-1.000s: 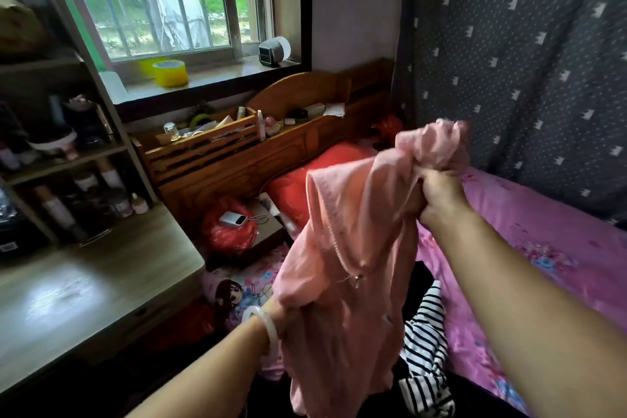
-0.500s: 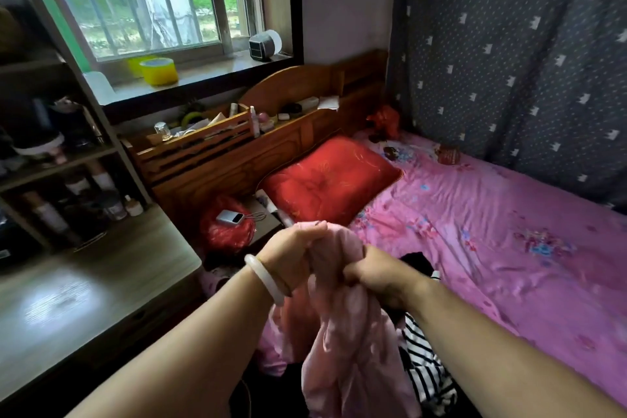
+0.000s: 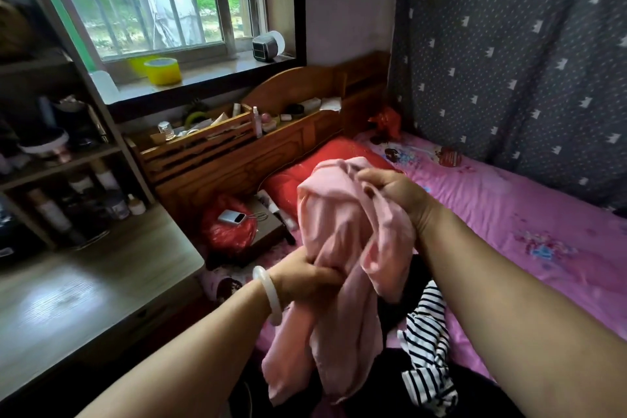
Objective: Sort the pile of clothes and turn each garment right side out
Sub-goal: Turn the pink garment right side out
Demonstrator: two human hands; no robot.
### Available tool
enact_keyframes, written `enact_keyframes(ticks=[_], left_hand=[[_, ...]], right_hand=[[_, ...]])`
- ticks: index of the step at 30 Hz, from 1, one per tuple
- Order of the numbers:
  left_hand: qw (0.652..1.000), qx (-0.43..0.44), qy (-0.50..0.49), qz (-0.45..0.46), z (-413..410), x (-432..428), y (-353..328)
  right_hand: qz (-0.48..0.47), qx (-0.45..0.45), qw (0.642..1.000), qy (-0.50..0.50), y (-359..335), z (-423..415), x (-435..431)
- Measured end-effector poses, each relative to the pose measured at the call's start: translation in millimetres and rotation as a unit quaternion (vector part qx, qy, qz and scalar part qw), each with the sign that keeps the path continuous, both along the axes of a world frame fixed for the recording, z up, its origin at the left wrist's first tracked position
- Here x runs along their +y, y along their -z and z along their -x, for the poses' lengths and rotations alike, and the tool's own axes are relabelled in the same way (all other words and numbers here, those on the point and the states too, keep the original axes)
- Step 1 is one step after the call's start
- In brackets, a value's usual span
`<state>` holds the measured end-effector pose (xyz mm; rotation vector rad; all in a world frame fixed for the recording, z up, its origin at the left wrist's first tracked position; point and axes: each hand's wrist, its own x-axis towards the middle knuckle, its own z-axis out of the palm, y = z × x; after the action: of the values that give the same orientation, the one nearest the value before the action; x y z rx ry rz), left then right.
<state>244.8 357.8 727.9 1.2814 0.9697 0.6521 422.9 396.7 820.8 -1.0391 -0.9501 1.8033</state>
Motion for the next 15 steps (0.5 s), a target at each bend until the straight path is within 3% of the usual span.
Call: enact_keyframes(ticks=[2,3,5,8,11,15], left_hand=[[0.993,-0.062,-0.092,0.045,5,3,-4],[0.987,-0.089,-0.126,0.055,11,6,-6],[0.98,-0.107,-0.168,0.025,22,10,-10],[0.978,-0.107,-0.18,-0.016,25,12,-14],[0.984,-0.061,-0.133,-0.103,19,11,-21],[0.951,0.087,-0.191,-0.229,22,19,-23]], right_hand=[[0.074,0.115,0.989,0.05,18,-19,17],[0.11,0.127,0.983,0.076,30,-30,23],[0.149,0.072,0.985,0.053,55,-39,16],[0.169,-0.009,0.982,-0.083,85,-16,-11],[0.123,-0.054,0.979,-0.157,91,15,-27],[0.032,-0.018,0.999,0.017,63,25,-14]])
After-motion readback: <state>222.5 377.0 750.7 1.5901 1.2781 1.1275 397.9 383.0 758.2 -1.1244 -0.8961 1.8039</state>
